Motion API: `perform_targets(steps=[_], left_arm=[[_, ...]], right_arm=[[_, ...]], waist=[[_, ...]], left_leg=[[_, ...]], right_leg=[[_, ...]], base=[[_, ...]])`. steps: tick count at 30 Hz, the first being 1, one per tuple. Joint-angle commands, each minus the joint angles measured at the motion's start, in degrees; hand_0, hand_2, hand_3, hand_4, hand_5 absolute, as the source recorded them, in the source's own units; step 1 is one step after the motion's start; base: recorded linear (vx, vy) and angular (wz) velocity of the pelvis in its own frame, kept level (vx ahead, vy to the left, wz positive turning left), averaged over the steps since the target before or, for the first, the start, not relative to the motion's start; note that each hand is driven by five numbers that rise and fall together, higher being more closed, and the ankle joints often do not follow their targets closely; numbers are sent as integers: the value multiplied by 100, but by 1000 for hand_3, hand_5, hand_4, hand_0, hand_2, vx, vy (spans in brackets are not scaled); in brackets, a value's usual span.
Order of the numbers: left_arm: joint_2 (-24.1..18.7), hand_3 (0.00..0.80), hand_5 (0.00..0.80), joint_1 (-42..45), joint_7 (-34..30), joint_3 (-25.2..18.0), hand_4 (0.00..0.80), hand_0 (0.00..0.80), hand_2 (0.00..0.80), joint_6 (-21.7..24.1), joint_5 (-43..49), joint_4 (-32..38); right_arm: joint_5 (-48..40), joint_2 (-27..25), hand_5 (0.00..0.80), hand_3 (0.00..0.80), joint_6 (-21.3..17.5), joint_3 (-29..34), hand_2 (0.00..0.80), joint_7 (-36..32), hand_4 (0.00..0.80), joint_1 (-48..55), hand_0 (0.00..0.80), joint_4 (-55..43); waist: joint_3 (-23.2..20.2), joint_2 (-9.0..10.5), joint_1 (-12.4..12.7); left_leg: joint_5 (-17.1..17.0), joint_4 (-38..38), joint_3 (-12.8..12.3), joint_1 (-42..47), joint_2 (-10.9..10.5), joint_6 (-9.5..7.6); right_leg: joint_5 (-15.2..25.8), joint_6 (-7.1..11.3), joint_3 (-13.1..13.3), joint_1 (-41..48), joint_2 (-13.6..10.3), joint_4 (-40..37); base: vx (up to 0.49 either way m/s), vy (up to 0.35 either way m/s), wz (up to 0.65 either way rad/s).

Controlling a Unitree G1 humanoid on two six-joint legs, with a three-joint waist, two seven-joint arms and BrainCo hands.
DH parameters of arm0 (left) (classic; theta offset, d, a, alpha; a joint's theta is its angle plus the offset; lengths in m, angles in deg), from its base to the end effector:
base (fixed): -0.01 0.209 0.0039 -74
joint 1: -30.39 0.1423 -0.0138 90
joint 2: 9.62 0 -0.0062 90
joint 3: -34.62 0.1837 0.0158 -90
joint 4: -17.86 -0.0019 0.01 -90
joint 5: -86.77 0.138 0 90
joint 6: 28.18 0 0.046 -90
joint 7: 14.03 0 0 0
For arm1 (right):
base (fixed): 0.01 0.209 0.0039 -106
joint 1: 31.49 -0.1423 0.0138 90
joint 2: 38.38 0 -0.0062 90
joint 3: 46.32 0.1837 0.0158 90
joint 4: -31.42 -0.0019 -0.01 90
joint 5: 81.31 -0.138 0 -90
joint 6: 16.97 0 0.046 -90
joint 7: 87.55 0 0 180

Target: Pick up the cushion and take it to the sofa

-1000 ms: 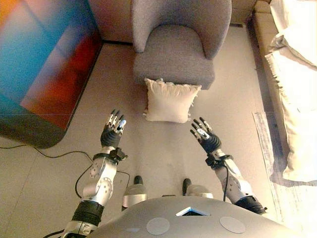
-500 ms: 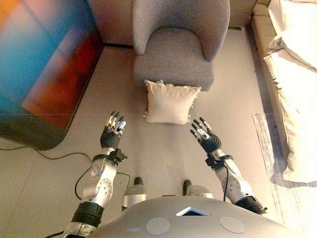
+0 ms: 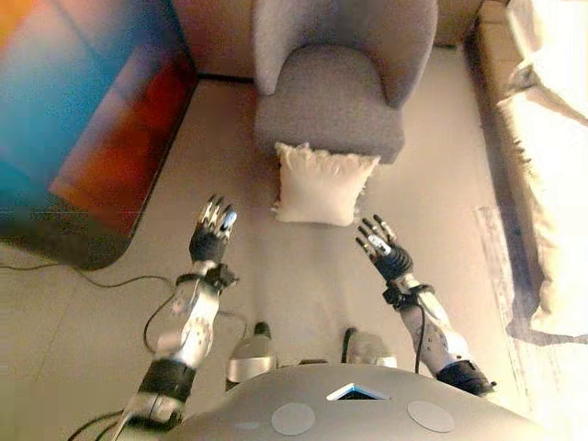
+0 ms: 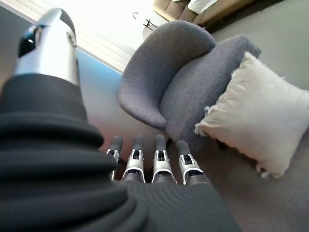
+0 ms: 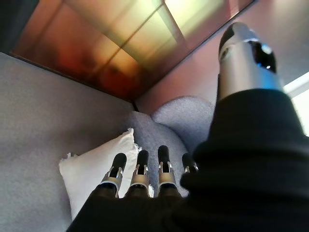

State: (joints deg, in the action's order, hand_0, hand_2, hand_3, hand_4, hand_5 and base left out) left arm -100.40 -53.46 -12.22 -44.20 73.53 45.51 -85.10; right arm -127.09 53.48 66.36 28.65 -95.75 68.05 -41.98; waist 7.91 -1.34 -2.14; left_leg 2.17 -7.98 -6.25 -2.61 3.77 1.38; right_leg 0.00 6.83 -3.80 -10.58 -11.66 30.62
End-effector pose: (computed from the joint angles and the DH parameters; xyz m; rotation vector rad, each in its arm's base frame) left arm 0.1683 0.1891 -0.0081 -0.4041 0.1941 0.0614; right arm 0.1442 -0.1708 -0.0352 0.5491 0.3765 0.1052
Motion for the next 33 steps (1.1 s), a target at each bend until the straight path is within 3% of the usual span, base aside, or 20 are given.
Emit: perform_targets(steps=[1,3,5,8,12,14,17,18,21,22,23,25,26,29,31,32,33], left_arm=[[-461,0,0,175,-153,-194,0,0,0,25,142,520],[-498,0,0,227,-230,-218,0,0,0,-15,74,550],[-514,0,0,298,-214,-145,0,0,0,-23,54,643],[-536,0,0,372,-361,-65,0,0,0,74,29,585],[-504,0,0,699,-609,-116,0,0,0,31,42,626],[-474,0,0,852,-649,-158,0,0,0,35,51,673],[-331,0,0,948,-518,-123,0,0,0,-71,-9,755],[-290,0,0,991,-448,-139,0,0,0,-101,-7,780],[-259,0,0,1017,-285,-173,0,0,0,-102,-8,814],[-240,0,0,969,-217,-181,0,0,0,-99,-62,812],[-189,0,0,902,-141,-167,0,0,0,-101,-124,846],[-143,0,0,740,-3,-92,0,0,0,-109,-205,904],[-138,0,0,664,22,-68,0,0,0,-109,-232,886],[-162,0,0,464,56,35,0,0,0,-89,-270,793],[-199,0,0,422,-2,77,0,0,0,-16,-346,749],[-204,0,0,418,-19,80,0,0,0,-7,-356,753],[-218,0,0,428,-59,61,0,0,0,-4,-357,828]], right_arm=[[-195,187,0,0,-276,39,0,-112,0,132,0,-489],[-191,162,0,0,-258,80,0,-148,0,210,0,-495],[-278,112,0,0,-262,149,0,-129,0,213,0,-524],[-422,19,0,0,-305,220,0,-109,0,84,0,-423],[-487,43,0,0,-277,382,0,-194,0,193,0,-315],[-423,85,0,0,-229,414,0,-288,0,288,0,-298],[-389,53,0,0,-147,334,0,-300,0,379,0,-300],[-334,38,0,0,-87,291,0,-296,0,405,0,-352],[-272,-53,0,0,69,222,0,-362,0,476,0,-495],[-263,-111,0,0,109,211,0,-403,0,446,0,-484],[-227,-177,0,0,108,194,0,-472,0,391,0,-439],[-210,-244,0,0,-12,138,0,-535,0,269,0,-275],[-223,-254,0,0,-78,114,0,-541,0,212,0,-203],[-332,-272,0,0,-190,87,0,-414,0,128,0,-188],[-338,-274,0,0,-215,149,0,-390,0,193,0,-246],[-334,-273,0,0,-216,163,0,-390,0,209,0,-261],[-327,-277,0,0,-240,207,0,-420,0,268,0,-328]], waist=[[44,197,-112],[61,303,-203],[63,514,-354],[138,541,-523],[164,540,-585],[119,566,-600],[-90,493,-695],[-193,425,-717],[-473,293,-839],[-547,290,-864],[-570,299,-824],[-559,542,-721],[-525,614,-672],[-380,702,-532],[-278,604,-488],[-254,595,-474],[-216,522,-395]], left_leg=[[65,161,69,385,-267,-386],[175,197,162,552,-362,-331],[441,254,348,768,-572,-287],[775,243,553,1052,-675,-322],[1173,127,683,1516,-715,-413],[1326,10,632,1625,-703,-451],[1017,-181,641,1848,-475,-290],[769,-215,567,1955,-342,-182],[-387,-927,442,1944,25,220],[-879,-1513,351,1832,114,389],[-1111,-2284,270,1581,157,511],[-1176,-3630,42,683,181,485],[-1066,-3980,-55,352,301,460],[-942,-3571,-145,-426,523,246],[-1110,-2478,-181,-632,737,184],[-1135,-2334,-195,-635,757,178],[-1290,-1592,-16,-754,829,217]], right_leg=[[1521,121,306,-588,-132,248],[1515,131,295,-500,-113,-479],[1483,199,349,-498,-93,-1977],[1757,333,225,-633,60,-3406],[2066,317,-246,-1016,125,-3513],[1997,270,-465,-939,73,-3361],[1869,197,-472,-841,194,-3088],[1768,134,-533,-801,251,-2940],[1441,-179,-382,-622,516,-2653],[1272,-347,-382,-473,603,-2610],[1121,-519,-400,-287,676,-2597],[885,-746,-322,116,595,-2621],[824,-793,-310,264,566,-2638],[532,-841,-24,647,659,-2581],[264,-812,217,805,845,-2495],[224,-805,256,835,863,-2481],[95,-703,398,924,911,-2446]], base=[[312,-39,31],[340,-122,27],[435,-175,29],[467,-71,52],[515,-85,48],[500,-141,-20],[494,-152,22],[435,-186,23],[380,-215,9],[378,-262,-20],[425,-292,-38],[378,-254,-73],[317,-137,-73],[269,33,-44],[252,150,-11],[247,199,-12],[299,229,-17]])
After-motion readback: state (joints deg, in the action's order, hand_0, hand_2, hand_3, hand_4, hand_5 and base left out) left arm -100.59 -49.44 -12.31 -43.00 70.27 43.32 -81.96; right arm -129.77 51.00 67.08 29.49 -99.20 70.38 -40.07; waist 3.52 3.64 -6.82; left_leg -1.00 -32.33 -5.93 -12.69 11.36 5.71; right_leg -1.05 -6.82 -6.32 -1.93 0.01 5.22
